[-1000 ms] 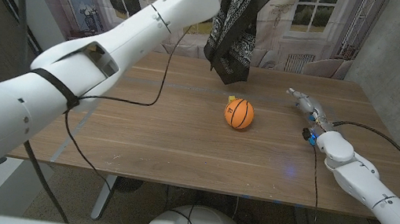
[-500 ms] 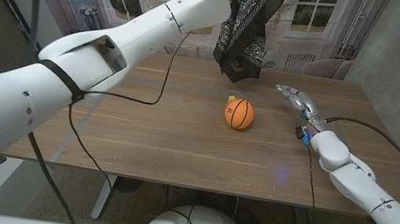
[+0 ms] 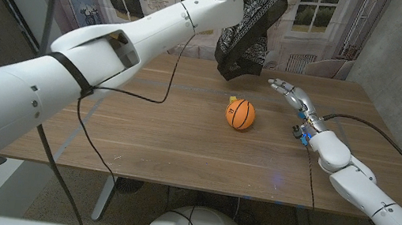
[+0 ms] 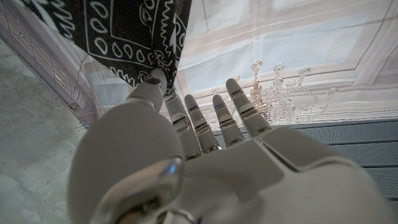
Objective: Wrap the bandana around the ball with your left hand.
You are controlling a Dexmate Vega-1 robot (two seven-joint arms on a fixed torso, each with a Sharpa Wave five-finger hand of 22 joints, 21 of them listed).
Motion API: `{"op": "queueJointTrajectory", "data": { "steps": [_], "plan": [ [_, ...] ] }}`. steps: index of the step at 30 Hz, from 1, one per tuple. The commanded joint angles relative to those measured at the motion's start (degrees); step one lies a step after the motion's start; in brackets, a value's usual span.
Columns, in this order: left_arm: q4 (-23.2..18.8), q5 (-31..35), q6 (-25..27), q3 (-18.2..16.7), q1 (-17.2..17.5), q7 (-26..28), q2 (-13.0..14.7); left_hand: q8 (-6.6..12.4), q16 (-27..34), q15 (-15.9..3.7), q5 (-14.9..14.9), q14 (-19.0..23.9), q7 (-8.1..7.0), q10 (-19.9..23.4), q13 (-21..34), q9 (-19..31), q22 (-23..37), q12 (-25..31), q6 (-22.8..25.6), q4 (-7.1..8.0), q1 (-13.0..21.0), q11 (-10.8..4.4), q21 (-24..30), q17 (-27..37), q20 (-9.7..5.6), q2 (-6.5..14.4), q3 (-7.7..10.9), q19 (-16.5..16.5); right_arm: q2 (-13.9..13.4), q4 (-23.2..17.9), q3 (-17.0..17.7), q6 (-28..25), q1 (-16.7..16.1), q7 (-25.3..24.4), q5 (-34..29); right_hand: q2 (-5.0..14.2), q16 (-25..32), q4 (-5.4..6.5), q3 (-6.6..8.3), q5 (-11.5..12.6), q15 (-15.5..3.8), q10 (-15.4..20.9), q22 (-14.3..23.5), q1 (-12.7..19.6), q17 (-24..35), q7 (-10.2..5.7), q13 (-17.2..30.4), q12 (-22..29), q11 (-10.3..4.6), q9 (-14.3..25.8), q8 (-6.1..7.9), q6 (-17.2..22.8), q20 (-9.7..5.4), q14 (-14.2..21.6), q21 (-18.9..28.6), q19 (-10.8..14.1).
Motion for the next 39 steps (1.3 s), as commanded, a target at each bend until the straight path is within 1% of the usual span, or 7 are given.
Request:
{"op": "queueJointTrajectory", "data": {
  "steps": [1,10,15,18,20,24,39],
  "plan": [
    [4.81,0.11,0.41,1.77,-2.56,-0.41,-3.31,5.59,-0.15,-5.79,0.31,0.13,0.7,0.45,0.19,4.6,0.2,-0.2,3.94,0.01,0.6,0.1,0.42,0.12,-0.1,0.02,0.58,-0.22,-0.21,-1.73,-1.67,-2.05,1.81,3.69,-0.9,-1.44,-0.01,0.46,-1.09,-0.18,0.43,-0.58,-0.01,-1.07,0.14,1.32,0.17,-0.08,0.09,0.08,-0.64,-0.85,0.35,-0.88,-0.1,-0.85],
    [8.62,-0.64,-0.76,2.72,-4.57,0.49,-5.94,5.86,-0.22,-5.83,0.47,0.14,0.87,0.61,0.2,4.74,0.17,-0.31,4.39,-0.04,0.64,0.04,0.48,0.03,-0.13,-0.25,0.95,-0.26,-0.16,-2.17,-2.97,-3.04,3.43,5.62,-1.8,-1.86,-0.12,1.09,-2.01,0.04,0.78,-0.97,-0.01,-2.2,0.25,1.12,0.12,-0.1,0.37,0.07,-0.08,1.32,0.2,-2.05,-0.17,-1.3],
    [9.88,-1.15,-1.86,3.31,-5.54,0.7,-6.99,6.28,-0.27,-5.85,0.62,0.29,1.24,0.91,0.2,5.04,0.14,-0.32,4.98,-0.28,0.8,0.2,0.56,-0.09,-0.16,-0.79,1.19,-0.19,0.21,-2.1,-4.15,-5.98,5.08,5.96,-2.98,-2.42,-0.17,1.72,-3.04,0.2,1.15,-1.55,-0.02,-3.52,0.37,2.47,0.08,-0.21,0.62,0.01,-1.24,-0.77,0.7,-3.22,-0.41,-2.29],
    [9.78,-1.27,-2.1,3.71,-6.0,0.26,-7.17,6.38,-0.3,-5.84,0.69,0.31,1.44,0.91,0.2,5.18,0.13,-0.37,5.03,-0.32,0.86,0.17,0.59,-0.12,-0.24,-0.96,1.33,-0.17,0.78,-0.87,-4.94,-7.27,6.58,7.69,-1.91,-2.54,1.27,2.48,-3.99,0.4,0.87,-1.6,0.01,-4.97,0.64,3.16,0.08,-0.01,1.2,0.02,-2.06,-3.02,0.51,-0.51,0.32,-0.91],
    [9.48,-1.27,-2.07,3.87,-6.14,0.08,-7.22,6.45,-0.31,-5.83,0.73,0.3,1.4,0.91,0.2,5.26,0.12,-0.4,5.09,-0.32,0.87,0.21,0.6,-0.13,-0.24,-1.02,1.41,-0.17,1.02,-0.37,-5.49,-8.21,7.44,8.13,-2.01,-2.18,3.51,3.06,-4.77,0.61,-0.39,-0.42,0.12,-6.09,1.36,3.2,0.17,0.68,1.62,0.05,-2.15,-4.64,0.2,4.29,1.39,1.78],
    [8.75,-1.58,-2.05,3.81,-6.29,-0.42,-7.26,6.46,-0.33,-5.83,0.77,0.3,1.37,1.0,0.2,5.36,0.11,-0.41,4.98,-0.3,0.88,0.14,0.62,-0.14,-0.23,-1.08,1.52,-0.17,1.61,0.79,-6.61,-10.04,9.17,9.11,-2.0,-1.66,5.0,3.21,-5.03,0.68,-1.03,1.24,0.19,-6.36,2.09,3.57,0.35,1.39,1.92,0.05,-2.1,-5.59,-0.19,7.17,2.06,3.57],
    [4.68,-3.92,-2.55,2.17,-5.54,-2.0,-6.34,6.68,-0.35,-5.91,1.01,0.4,1.78,1.28,0.22,5.81,0.06,-0.54,4.94,-0.15,0.73,0.33,0.73,-0.11,-0.3,-1.52,2.18,-0.18,3.81,5.55,-9.89,-14.66,14.29,11.56,-1.47,-1.42,5.68,3.12,-5.47,0.64,-0.68,1.62,0.28,-6.49,3.09,3.67,0.6,1.54,2.12,0.06,-2.69,-9.42,0.34,7.75,2.16,3.96]
  ]
}}
